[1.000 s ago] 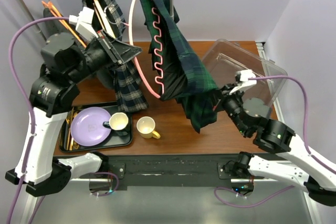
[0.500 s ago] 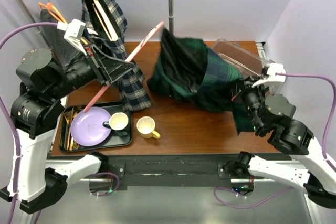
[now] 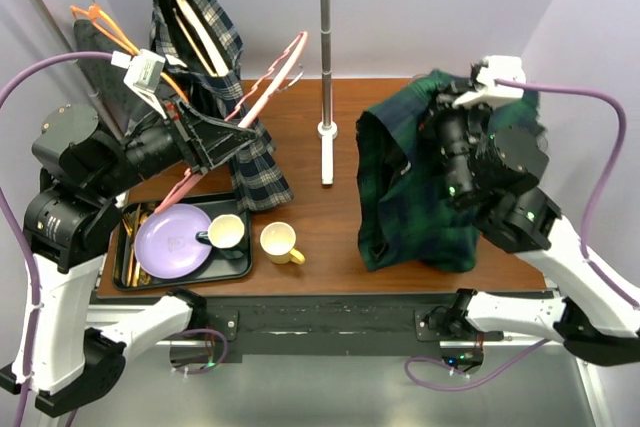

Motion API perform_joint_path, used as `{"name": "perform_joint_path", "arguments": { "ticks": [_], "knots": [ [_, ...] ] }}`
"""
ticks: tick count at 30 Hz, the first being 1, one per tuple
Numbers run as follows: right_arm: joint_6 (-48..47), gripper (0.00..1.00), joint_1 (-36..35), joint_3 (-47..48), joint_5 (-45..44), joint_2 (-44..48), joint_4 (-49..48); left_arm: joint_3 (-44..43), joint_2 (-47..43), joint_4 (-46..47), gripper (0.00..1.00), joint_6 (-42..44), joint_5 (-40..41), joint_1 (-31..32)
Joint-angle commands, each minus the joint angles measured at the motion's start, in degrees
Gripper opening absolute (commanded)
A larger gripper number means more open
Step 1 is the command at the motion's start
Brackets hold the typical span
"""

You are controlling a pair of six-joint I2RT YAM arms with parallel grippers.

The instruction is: Remove the skirt from the hanger

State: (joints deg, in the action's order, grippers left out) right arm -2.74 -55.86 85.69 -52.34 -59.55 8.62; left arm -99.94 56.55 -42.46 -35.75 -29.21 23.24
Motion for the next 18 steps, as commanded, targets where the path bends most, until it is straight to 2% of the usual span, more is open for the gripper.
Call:
{"name": "perform_joint_path", "arguments": {
  "ticks": [1, 3, 4, 7, 9, 11, 14, 18],
  "knots": [
    [-20.5, 0.00, 0.0, 5.6, -2.9, -4.6, -28.1, 2.1, -2.8, 9.2, 0.00, -0.3, -0.3, -0.4],
    [-30.6, 0.00, 0.7, 6.6, -1.6, -7.7, -36.2, 2.3, -3.2, 10.0, 0.00, -0.6, -0.1, -0.4],
    [-33.1, 0.00, 1.2, 7.3, -0.5, -8.6, -40.7, 2.5, -3.4, 10.2, 0.00, -0.6, 0.6, -0.4],
    [-36.1, 0.00, 6.7, 11.1, 2.9, -12.7, -43.9, 3.2, -4.3, 11.4, 0.00, -0.6, 1.3, -0.4],
    [-32.2, 0.00, 13.4, 16.3, 3.8, -14.8, -41.6, 3.6, -5.2, 12.7, 0.00, -0.6, 1.6, -0.4],
    [-31.4, 0.00, 17.1, 20.5, 4.1, -19.4, -38.5, 4.5, -5.9, 13.9, 0.00, -0.9, 2.1, -0.4],
    [-34.0, 0.00, 23.1, 29.7, 3.4, -26.9, -38.1, 5.5, -6.5, 15.0, 0.00, -1.3, 2.4, -0.4],
    [-36.2, 0.00, 28.2, 47.3, 2.0, -36.4, -33.5, 4.9, -6.7, 14.9, 0.00, -0.7, 2.8, -0.4]
  ]
}}
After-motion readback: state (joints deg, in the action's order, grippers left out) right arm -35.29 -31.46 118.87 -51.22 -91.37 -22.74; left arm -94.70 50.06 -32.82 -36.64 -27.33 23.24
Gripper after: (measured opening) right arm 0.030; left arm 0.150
